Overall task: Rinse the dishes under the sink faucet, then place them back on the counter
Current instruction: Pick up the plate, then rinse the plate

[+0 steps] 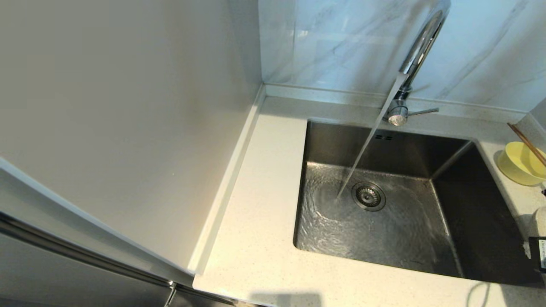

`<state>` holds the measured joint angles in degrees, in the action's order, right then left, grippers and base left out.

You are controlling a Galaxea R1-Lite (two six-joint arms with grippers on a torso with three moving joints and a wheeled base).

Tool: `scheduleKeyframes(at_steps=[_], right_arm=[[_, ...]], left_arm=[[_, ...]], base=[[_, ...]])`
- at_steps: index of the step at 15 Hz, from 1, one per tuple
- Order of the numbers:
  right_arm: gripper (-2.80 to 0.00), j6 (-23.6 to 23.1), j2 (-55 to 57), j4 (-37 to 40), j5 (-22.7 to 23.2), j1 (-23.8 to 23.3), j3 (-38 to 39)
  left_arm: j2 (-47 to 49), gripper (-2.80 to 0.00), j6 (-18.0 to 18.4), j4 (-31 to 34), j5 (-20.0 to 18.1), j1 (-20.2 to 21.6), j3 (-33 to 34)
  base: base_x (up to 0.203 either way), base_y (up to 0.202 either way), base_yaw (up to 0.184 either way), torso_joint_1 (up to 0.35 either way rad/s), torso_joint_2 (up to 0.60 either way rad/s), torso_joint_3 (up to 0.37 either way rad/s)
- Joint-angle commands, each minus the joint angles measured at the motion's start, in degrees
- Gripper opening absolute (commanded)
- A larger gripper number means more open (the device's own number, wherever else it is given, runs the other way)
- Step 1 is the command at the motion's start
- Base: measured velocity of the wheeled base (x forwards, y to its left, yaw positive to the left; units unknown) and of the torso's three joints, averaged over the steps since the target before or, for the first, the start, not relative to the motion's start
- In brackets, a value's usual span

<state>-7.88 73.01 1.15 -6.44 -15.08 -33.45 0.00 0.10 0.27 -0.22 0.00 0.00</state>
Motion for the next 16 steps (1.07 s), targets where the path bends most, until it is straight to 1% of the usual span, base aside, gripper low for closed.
scheduleKeyframes(at_steps=[1, 3, 6, 8, 10, 12, 14, 16], right_arm=[[-2.8, -1.3, -4.2, -0.1, 0.0, 3.5, 0.1], [-2.8, -1.8, -6.3, -0.1, -0.1, 7.8, -0.3], [-2.8, -2.1, -8.4, 0.0, -0.1, 12.7, -0.2], [-2.8, -3.4, -9.8, 0.0, 0.1, 15.7, 0.0], [-2.8, -4.6, -11.0, -0.1, 0.1, 18.3, -1.8], [-2.8, -5.7, -11.4, -0.1, 0.7, 22.3, -3.6], [-2.8, -7.2, -11.1, -0.3, 2.5, 24.5, -5.0], [-2.8, -9.6, -9.6, -0.3, 3.8, 24.8, -5.3]], left_arm=[[0.0, -2.8, 0.0, 0.0, 0.0, 0.0, 0.0], [0.0, -2.8, 0.0, 0.0, 0.0, 0.0, 0.0], [0.0, -2.8, 0.0, 0.0, 0.0, 0.0, 0.0], [0.0, -2.8, 0.0, 0.0, 0.0, 0.0, 0.0], [0.0, -2.8, 0.0, 0.0, 0.0, 0.0, 0.0], [0.0, -2.8, 0.0, 0.0, 0.0, 0.0, 0.0], [0.0, -2.8, 0.0, 0.0, 0.0, 0.0, 0.0], [0.0, -2.8, 0.0, 0.0, 0.0, 0.0, 0.0]], base=[[0.0, 0.0, 0.0, 0.0, 0.0, 0.0], [0.0, 0.0, 0.0, 0.0, 0.0, 0.0], [0.0, 0.0, 0.0, 0.0, 0.0, 0.0], [0.0, 0.0, 0.0, 0.0, 0.0, 0.0], [0.0, 0.0, 0.0, 0.0, 0.0, 0.0], [0.0, 0.0, 0.0, 0.0, 0.0, 0.0], [0.0, 0.0, 0.0, 0.0, 0.0, 0.0], [0.0, 0.0, 0.0, 0.0, 0.0, 0.0]])
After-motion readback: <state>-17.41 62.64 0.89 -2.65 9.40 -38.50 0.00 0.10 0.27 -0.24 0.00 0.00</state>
